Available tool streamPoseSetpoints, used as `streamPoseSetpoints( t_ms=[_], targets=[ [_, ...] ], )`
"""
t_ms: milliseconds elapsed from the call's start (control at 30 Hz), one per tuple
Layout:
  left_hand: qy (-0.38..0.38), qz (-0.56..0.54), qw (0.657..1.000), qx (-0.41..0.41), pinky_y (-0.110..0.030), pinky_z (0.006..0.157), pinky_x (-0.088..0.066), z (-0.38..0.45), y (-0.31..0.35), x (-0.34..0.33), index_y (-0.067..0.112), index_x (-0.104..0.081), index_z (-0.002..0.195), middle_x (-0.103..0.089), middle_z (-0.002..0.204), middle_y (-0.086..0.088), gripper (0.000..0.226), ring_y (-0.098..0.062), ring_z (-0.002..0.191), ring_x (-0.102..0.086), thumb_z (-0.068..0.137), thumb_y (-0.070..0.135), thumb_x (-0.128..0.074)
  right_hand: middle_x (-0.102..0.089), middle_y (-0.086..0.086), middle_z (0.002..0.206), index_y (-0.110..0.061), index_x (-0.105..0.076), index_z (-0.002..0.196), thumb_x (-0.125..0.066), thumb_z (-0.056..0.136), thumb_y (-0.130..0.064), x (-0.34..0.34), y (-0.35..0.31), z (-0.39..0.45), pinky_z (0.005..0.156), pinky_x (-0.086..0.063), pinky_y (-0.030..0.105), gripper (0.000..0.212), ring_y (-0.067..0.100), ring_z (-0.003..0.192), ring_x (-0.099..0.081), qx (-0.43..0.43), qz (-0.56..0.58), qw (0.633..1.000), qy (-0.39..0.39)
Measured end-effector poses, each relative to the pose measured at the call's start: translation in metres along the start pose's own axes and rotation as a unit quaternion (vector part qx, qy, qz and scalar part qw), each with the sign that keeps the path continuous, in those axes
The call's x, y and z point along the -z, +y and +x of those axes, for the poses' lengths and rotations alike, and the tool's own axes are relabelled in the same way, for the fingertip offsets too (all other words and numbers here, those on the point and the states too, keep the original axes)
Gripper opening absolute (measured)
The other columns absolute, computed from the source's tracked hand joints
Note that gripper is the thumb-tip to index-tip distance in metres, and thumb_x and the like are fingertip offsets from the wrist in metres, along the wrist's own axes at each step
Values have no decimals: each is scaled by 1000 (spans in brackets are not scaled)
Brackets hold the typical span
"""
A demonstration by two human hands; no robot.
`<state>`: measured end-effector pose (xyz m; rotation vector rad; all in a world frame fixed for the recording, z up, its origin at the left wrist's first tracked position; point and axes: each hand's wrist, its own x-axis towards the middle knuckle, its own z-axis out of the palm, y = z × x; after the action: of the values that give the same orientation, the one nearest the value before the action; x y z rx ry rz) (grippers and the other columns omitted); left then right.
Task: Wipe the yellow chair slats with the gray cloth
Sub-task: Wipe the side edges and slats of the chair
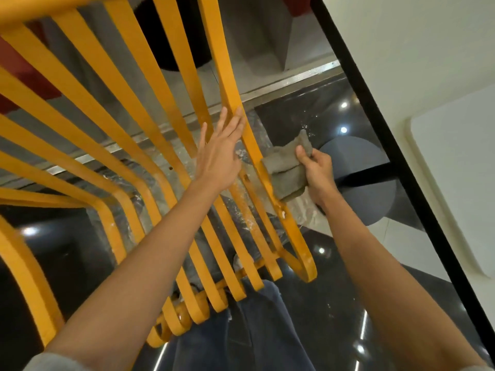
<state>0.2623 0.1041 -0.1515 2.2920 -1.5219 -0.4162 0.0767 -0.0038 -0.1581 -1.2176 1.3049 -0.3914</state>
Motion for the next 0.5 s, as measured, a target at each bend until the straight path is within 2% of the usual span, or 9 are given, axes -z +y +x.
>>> streamPoseSetpoints(
  t_ms=[67,100,133,200,267,367,433,500],
  targets=[
    [30,-171,982,75,-41,124,-12,-17,10,-10,22,-20,155,-17,162,6,67,-3,147,-11,97,1,-47,-70,5,97,-15,-66,94,-56,101,-25,24,-4,-5,96,-53,44,16,23,99,-67,1,83,996,12],
    [40,-265,955,126,-33,122,-19,-27,17,-17,19,-26,154,-27,159,3,61,3,140,-23,99,3,-47,-70,6,102,-15,-66,99,-55,102,-27,34,-5,-10,97,-54,43,17,24,104,-67,1,110,994,24],
    [47,-351,917,184,-28,118,-26,-37,24,-24,16,-32,152,-38,153,1,55,5,132,-35,100,5,-47,-70,6,107,-15,-66,104,-53,102,-29,42,-5,-16,95,-57,41,19,23,107,-67,2,135,990,36],
    [59,-478,827,289,-34,113,-38,-53,39,-39,9,-45,144,-56,137,-3,43,-7,124,-52,101,6,-48,-71,2,111,-18,-65,112,-51,103,-32,55,-1,-33,88,-59,31,22,17,108,-69,14,162,985,53],
    [56,-572,735,360,-40,110,-42,-64,56,-53,8,-51,138,-60,132,-5,36,-14,122,-57,102,9,-47,-71,-2,114,-24,-66,115,-51,100,-37,65,9,-53,88,-58,27,25,13,109,-68,27,139,988,60],
    [46,-703,581,408,-38,101,-49,-72,74,-66,12,-52,138,-62,133,-5,35,-16,121,-60,104,15,-45,-69,-3,121,-29,-65,116,-55,89,-43,69,31,-83,93,-57,28,32,13,112,-67,20,83,994,69],
    [56,-740,533,407,-35,94,-51,-72,78,-70,14,-53,138,-63,132,-3,35,-16,120,-60,105,18,-42,-72,-2,114,-25,-66,115,-56,90,-39,58,50,-101,90,-58,32,30,15,107,-69,16,43,998,52],
    [55,-756,514,401,-35,91,-51,-73,78,-71,16,-53,138,-63,132,-1,36,-15,121,-59,105,22,-40,-73,1,99,-18,-70,107,-59,96,-33,40,67,-117,84,-58,46,21,20,92,-69,44,-7,999,16]
  ],
)
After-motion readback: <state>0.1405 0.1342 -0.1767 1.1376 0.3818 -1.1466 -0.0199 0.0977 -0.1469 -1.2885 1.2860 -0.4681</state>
